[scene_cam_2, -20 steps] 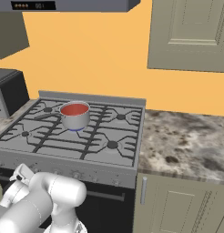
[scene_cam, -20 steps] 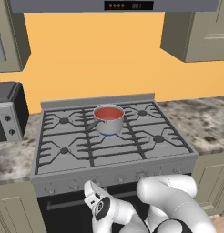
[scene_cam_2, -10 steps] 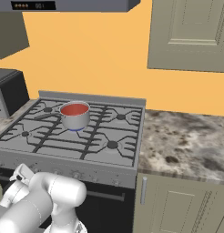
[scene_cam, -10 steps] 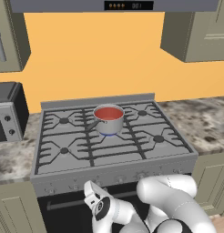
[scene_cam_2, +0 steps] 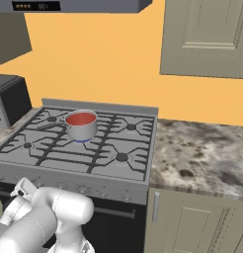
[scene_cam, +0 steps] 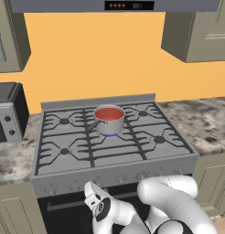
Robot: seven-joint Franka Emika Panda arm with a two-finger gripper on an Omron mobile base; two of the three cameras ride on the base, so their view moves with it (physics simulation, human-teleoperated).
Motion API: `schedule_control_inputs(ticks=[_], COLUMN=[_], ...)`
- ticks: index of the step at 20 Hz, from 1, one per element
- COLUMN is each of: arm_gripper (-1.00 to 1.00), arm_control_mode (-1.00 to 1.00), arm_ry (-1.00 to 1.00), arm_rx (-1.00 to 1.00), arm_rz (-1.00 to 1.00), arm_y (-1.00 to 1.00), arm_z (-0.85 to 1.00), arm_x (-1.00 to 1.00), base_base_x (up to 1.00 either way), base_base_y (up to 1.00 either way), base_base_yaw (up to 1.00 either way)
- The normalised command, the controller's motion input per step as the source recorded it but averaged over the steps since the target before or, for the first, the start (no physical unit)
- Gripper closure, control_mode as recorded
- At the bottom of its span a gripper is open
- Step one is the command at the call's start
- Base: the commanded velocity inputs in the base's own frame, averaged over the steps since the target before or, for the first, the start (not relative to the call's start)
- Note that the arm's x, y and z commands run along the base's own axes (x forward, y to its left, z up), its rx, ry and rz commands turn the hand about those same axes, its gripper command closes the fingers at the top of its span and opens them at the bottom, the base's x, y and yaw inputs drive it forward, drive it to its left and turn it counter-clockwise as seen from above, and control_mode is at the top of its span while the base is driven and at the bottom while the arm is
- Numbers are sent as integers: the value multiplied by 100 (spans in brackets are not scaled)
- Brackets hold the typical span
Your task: Wait until the marinara sauce is simmered to a deep red color and then turn off the stove.
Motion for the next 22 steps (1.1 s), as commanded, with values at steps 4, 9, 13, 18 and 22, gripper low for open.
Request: schedule_control_inputs(ticks=[4, 9, 13, 18, 22], arm_gripper=[-100, -100, -100, -100, -100], arm_control_mode=[-100, -100, -100, -100, -100], arm_ry=[0, 0, 0, 0, 0], arm_rx=[0, 0, 0, 0, 0], arm_rz=[0, 0, 0, 0, 0], arm_y=[0, 0, 0, 0, 0], arm_z=[0, 0, 0, 0, 0], arm_x=[0, 0, 0, 0, 0], base_base_x=[0, 0, 0, 0, 0], base_base_y=[0, 0, 0, 0, 0], base_base_yaw=[0, 0, 0, 0, 0])
